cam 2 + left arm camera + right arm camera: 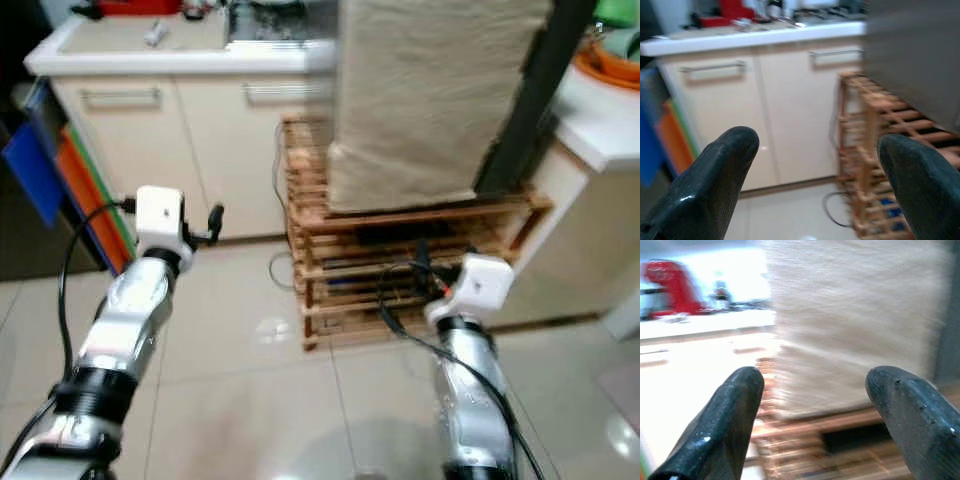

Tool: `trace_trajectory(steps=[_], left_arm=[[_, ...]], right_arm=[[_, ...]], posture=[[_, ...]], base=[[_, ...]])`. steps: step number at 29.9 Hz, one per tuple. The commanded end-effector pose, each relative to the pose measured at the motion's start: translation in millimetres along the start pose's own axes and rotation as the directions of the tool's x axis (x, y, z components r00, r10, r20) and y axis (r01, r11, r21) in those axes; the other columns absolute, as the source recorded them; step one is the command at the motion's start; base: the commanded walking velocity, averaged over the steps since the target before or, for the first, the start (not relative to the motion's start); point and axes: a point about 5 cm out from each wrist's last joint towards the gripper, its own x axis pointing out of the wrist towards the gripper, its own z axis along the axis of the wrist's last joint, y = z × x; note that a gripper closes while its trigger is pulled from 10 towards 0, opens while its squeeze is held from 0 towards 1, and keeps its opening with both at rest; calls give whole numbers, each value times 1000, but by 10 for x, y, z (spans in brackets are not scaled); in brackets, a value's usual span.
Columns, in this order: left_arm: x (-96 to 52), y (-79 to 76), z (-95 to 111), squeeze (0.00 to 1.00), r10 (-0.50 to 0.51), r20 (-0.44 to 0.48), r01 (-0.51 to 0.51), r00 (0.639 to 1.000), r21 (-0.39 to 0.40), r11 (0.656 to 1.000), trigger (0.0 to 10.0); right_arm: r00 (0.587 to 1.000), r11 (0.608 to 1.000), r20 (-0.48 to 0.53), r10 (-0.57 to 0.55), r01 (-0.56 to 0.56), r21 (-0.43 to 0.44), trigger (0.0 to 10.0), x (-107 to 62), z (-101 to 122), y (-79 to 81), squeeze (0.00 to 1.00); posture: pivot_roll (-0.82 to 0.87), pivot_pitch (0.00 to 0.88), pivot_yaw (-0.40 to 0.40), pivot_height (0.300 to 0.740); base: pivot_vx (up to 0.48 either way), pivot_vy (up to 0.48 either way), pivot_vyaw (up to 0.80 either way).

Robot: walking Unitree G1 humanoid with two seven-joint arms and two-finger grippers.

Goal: Restocking fridge

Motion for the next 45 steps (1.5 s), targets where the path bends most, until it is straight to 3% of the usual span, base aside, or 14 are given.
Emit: trace_trajectory(steps=[1,5,13,14,15,16,18,19,21,28,37,45], left_arm=[[21,-43,71,0,-4,27,5,1000,-7,1000,10000],[21,35,8,0,37,-13,-38,999,-17,999,10000],[-45,104,-18,0,32,0,-32,999,31,999,10000],[-80,122,-29,0,31,13,-31,999,59,998,10000],[-152,110,-44,0,-3,36,-2,999,149,989,10000],[-194,84,-33,0,-29,59,20,998,152,988,10000],[-228,50,-17,0,-57,76,46,996,140,989,10000],[-277,-19,46,0,-97,118,91,988,61,994,10000],[-283,-34,65,0,-100,127,96,987,44,994,10000],[-227,-102,153,0,-77,160,71,984,40,997,10000],[-135,-45,212,0,-40,143,38,989,16,999,10000],[-112,-53,222,0,-25,130,24,991,4,1000,10000]], right_arm=[[1000,999,1,-11,11,-31,10000,41,29,-39,0],[1000,1000,19,20,-20,1,10000,195,144,75,0],[998,998,-15,65,-65,-3,10000,155,61,200,0],[998,998,-21,67,-67,1,10000,149,47,212,0],[997,997,-31,71,-71,6,10000,142,24,229,0],[997,997,-34,72,-72,7,10000,141,15,233,0],[997,997,-36,72,-72,9,10000,142,7,238,0],[997,998,-41,65,-64,11,10000,144,-20,248,0],[997,998,-42,59,-59,12,10000,144,-30,249,0],[998,998,-25,63,-63,-5,10000,158,-44,317,0],[996,996,-10,92,-92,-1,10000,283,4,406,0],[995,995,-20,97,-96,13,10000,292,-34,444,0]], posture=[[-60,0,13,732],[-26,0,8,732],[-4,0,-1,732],[-6,0,0,732],[-6,0,-1,732],[-6,0,-1,732],[-4,0,-2,732],[1,0,1,732],[1,0,1,732],[-12,0,7,732],[-25,0,6,732],[-24,0,9,732]], base=[[0,480,0],[0,480,0],[137,427,0],[322,356,0],[0,0,0],[0,0,0],[0,0,0],[458,0,0],[458,0,0],[458,0,0],[456,0,0],[443,0,0]])
